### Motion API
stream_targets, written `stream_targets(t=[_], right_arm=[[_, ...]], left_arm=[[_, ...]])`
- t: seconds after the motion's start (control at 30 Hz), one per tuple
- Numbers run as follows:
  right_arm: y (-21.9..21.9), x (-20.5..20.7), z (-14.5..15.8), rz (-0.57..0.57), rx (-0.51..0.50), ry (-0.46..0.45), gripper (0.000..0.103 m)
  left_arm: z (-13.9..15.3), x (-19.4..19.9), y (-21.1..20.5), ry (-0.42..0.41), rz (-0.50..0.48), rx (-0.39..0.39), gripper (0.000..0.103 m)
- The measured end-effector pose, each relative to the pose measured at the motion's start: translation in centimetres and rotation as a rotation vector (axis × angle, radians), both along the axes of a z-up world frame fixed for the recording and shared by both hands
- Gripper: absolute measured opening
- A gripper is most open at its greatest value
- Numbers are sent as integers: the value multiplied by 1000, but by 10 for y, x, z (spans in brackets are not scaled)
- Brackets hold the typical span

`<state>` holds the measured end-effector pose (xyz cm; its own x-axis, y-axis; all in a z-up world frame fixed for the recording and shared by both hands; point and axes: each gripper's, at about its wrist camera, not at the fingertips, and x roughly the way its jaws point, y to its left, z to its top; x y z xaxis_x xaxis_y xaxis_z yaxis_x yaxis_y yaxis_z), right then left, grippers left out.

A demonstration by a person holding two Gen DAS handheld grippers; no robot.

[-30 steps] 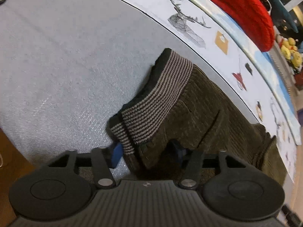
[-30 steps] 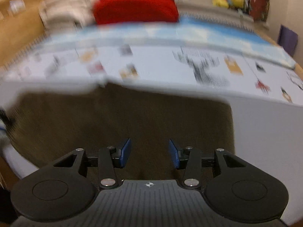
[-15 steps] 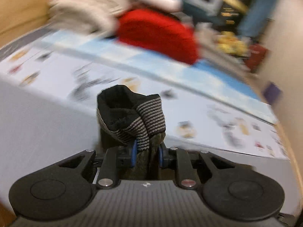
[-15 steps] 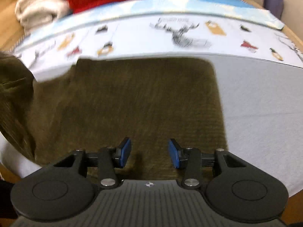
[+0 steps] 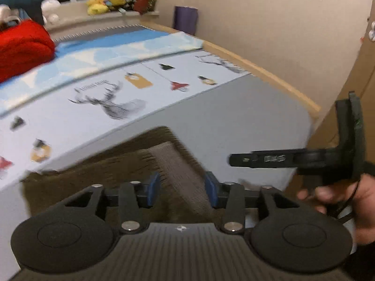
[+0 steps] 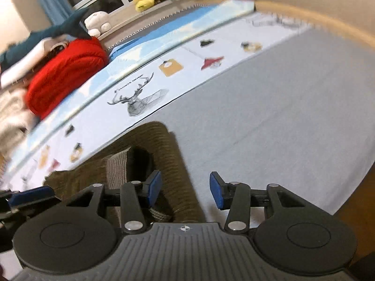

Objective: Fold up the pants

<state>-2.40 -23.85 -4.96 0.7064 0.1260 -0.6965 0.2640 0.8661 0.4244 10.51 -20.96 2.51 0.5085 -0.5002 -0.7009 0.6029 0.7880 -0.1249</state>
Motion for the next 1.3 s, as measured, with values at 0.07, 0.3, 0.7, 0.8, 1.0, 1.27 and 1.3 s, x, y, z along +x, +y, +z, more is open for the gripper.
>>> stream_targets(t=[0.07, 0.3, 0.7, 0.8, 1.0, 1.27, 1.3], right_arm=[[2, 4, -7, 37, 61, 14, 62], [56, 28, -23, 241, 25, 123, 75], [89, 34, -13, 252, -149, 67, 32], [80, 16, 19, 249, -117, -105, 29], [56, 1, 27, 205, -254, -127, 30], [39, 11, 3, 178, -219, 17, 41], [38, 8, 9, 165, -244, -15, 41]], left_arm=[[-7, 6, 10, 1, 51, 60, 51], [-26, 20, 42, 49, 139, 145, 51], [-14, 1, 95, 58, 202, 147, 51], [-12, 1, 102, 53, 226, 141, 51], [-17, 7, 110, 76, 259, 128, 51], [-41, 2, 111, 198, 177, 147, 44], [-50, 1, 113, 232, 152, 167, 41]])
